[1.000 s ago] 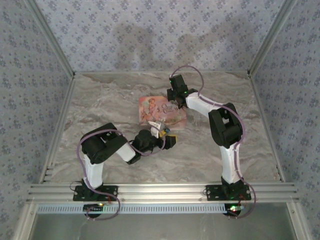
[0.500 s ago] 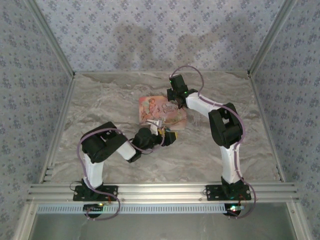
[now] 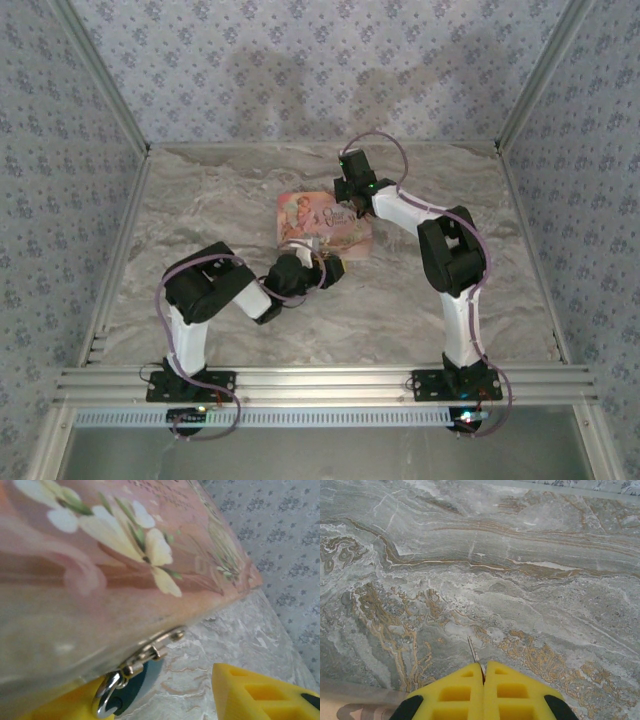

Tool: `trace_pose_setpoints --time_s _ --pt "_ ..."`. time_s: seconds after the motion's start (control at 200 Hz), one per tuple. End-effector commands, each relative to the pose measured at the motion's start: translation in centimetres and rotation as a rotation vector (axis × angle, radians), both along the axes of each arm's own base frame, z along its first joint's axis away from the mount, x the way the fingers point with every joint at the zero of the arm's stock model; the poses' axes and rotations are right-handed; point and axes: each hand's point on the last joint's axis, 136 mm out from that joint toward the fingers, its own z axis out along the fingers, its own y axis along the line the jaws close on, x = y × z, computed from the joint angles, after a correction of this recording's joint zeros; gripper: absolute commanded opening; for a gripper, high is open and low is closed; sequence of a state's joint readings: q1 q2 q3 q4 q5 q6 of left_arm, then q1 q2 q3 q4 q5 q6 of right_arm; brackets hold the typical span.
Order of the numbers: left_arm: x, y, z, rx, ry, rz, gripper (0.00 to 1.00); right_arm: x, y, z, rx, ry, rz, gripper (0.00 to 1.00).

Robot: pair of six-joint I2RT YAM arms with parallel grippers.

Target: Unlock a padlock with a key

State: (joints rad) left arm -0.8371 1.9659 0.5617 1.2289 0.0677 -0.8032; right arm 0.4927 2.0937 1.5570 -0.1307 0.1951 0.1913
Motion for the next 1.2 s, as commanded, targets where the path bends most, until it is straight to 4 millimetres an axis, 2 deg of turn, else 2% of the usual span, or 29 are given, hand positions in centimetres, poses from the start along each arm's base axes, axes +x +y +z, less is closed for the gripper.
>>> trace_pose_setpoints --time_s 0.0,0.185,0.27,0.31,0.45,0.655,0.909,1.039,1.194 --pt "3.5 2.7 2.2 -0.045 -0.1 0.187 0.48 -9.0 0.9 -8.7 -0.099 0.385 0.136 0.0" --pt "3.4 3.5 1.8 -0.037 -0.094 0.214 0.48 -9.2 0.9 -8.8 -0.104 0.386 0.135 0.0" --pt "3.1 4.0 1.5 -0.034 -0.085 0.22 0.57 -9.2 0.8 -8.8 -0.105 0.386 0.134 0.0" --pt "2.9 4.2 1.4 -0.028 -0.084 0.22 0.57 -9.2 0.8 -8.9 -0.104 0.387 0.133 0.0" --pt "2.6 5.2 1.1 -0.021 -0.081 0.239 0.55 -9.2 0.9 -8.8 -0.104 0.385 0.133 0.0" --pt "2.6 6.3 0.8 -0.025 -0.049 0.261 0.45 -9.2 1.1 -8.8 -0.108 0.383 0.136 0.0" --pt "1.9 7.7 -0.2 -0.014 -0.005 0.271 0.43 -9.4 1.3 -9.0 -0.111 0.385 0.138 0.0" --pt "1.7 8.2 -0.7 -0.002 0.031 0.265 0.53 -9.3 1.4 -8.8 -0.111 0.381 0.139 0.0" --pt "1.6 9.1 -1.0 0.003 0.056 0.284 0.54 -9.3 1.5 -8.8 -0.114 0.382 0.14 0.0"
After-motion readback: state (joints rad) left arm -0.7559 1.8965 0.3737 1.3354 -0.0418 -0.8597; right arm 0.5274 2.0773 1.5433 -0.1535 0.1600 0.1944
